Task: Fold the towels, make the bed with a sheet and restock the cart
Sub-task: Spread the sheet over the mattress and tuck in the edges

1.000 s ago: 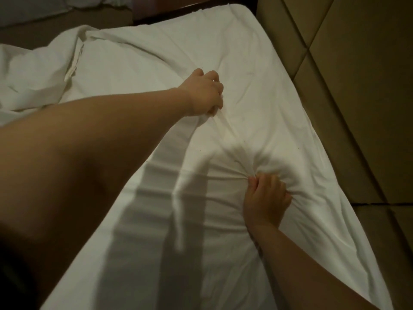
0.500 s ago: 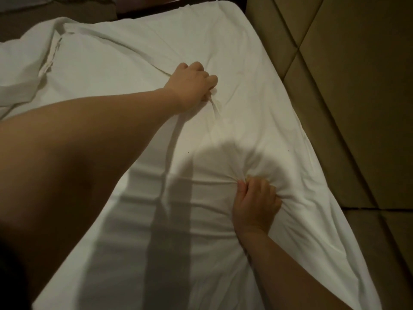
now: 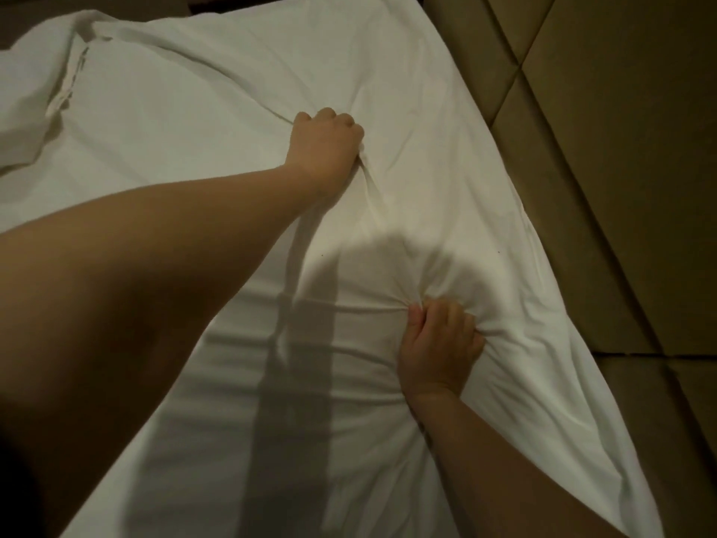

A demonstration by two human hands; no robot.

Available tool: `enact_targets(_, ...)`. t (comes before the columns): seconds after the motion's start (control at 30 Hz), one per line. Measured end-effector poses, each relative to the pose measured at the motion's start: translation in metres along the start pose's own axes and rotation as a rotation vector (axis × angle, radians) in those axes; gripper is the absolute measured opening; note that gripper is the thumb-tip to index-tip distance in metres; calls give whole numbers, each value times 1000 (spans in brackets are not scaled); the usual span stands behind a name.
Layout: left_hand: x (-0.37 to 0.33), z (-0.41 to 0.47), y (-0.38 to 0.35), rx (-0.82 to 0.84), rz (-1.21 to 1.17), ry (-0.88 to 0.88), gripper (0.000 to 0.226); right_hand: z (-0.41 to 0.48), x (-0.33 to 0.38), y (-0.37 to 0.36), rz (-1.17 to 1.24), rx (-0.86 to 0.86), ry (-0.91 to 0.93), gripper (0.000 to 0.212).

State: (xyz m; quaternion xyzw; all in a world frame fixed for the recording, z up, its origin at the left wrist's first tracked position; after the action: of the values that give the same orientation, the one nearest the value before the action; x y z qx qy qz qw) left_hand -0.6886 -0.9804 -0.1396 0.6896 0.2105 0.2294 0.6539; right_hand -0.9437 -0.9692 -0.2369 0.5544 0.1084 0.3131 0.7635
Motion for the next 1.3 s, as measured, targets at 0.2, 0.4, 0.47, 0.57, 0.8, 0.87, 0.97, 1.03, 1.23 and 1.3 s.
enact_targets(0.2,-53,-79,6,-62,-230,114,58,9,3,16,31,144,-20,28)
enact_targets(0.4,-95,-212,8,-316,-293,60,45,19,2,36,94,314,-31,27)
enact_targets(0.47,-105,-255,3,-315,-325,94,39,19,-6,51,154,449,-6,28)
enact_targets(0.57,-131,-328,1,-256,-379,168,44,-4,-31,91,138,464,50,39)
enact_targets(0.8,-194,-467,-15,82,-483,256,56,-125,-121,182,62,580,-65,47)
enact_targets(0.87,-209,-489,-12,120,-504,211,44,-160,-143,204,12,606,-78,47)
enact_targets(0.97,-228,-518,-13,132,-495,127,47,-206,-165,235,-42,656,-28,51)
enact_targets(1.03,-242,-536,-8,139,-534,114,46,-240,-176,253,-89,699,34,53)
enact_targets(1.23,-282,-602,-9,258,-549,88,48,-330,-227,294,-118,736,-147,56)
enact_targets(1.3,-293,-628,-19,220,-558,65,46,-351,-242,305,-85,709,-225,56)
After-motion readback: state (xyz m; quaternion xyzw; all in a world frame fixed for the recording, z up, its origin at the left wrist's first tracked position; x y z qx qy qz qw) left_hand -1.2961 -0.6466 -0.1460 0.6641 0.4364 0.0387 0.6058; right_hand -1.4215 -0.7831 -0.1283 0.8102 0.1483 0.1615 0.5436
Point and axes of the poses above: each hand's wrist, its own z-axis towards the middle knuckle, its own y-axis out of the back of the hand, x = y × z, the point moved 3 cm from there along z, towards the middle knuckle, and after that the axes turned 7 degrees about -z, right-handed, at the moved point
